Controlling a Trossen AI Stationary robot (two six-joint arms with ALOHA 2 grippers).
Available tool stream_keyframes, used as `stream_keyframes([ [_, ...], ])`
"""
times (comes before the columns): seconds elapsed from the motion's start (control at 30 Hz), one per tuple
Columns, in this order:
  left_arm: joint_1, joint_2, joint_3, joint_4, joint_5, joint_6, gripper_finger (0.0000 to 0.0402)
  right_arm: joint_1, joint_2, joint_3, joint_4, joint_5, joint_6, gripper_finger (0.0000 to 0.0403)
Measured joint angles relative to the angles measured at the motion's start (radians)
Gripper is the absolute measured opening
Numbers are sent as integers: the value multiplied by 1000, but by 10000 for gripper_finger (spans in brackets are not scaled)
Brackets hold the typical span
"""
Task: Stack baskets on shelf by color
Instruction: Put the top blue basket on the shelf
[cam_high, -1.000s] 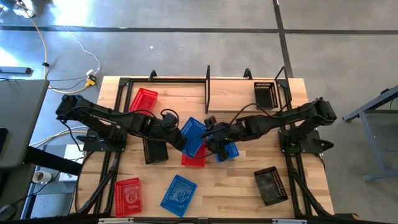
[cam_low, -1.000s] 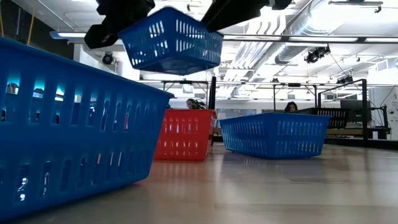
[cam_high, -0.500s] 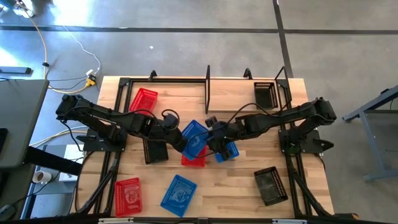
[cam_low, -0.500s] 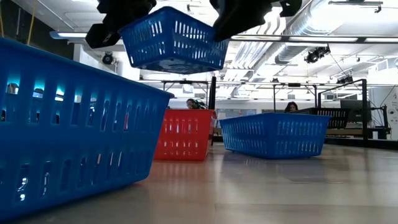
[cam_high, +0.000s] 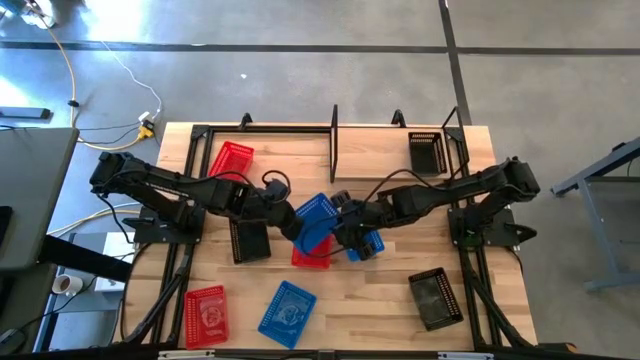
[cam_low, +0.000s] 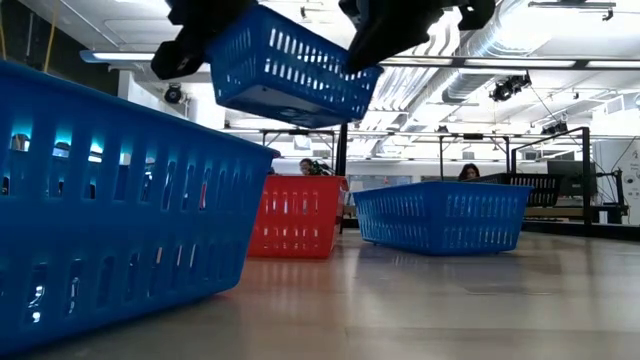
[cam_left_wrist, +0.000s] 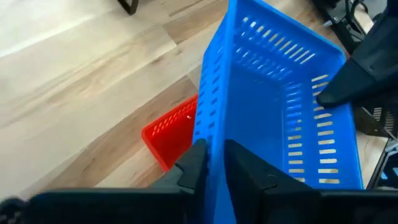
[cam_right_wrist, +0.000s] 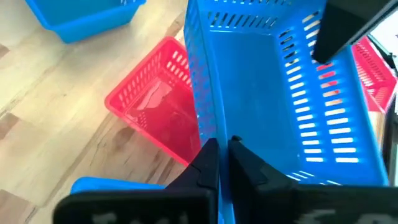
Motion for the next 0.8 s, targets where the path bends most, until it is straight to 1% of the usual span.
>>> stream_keyframes([
  [0.1,3,0,0,17,6,35,73,1,0,0,-13,10,25,1],
  [0.27,8,0,0,68,5,5,121,-2,0,0,-52,12,117,1],
  [0.47,42,-13,0,81,47,17,170,-1,-6,0,-117,16,211,1],
  [0.6,77,-20,0,78,86,31,184,-1,-29,0,-122,23,252,0],
  [0.8,124,-19,0,79,76,58,186,-5,-67,0,-187,37,349,0],
])
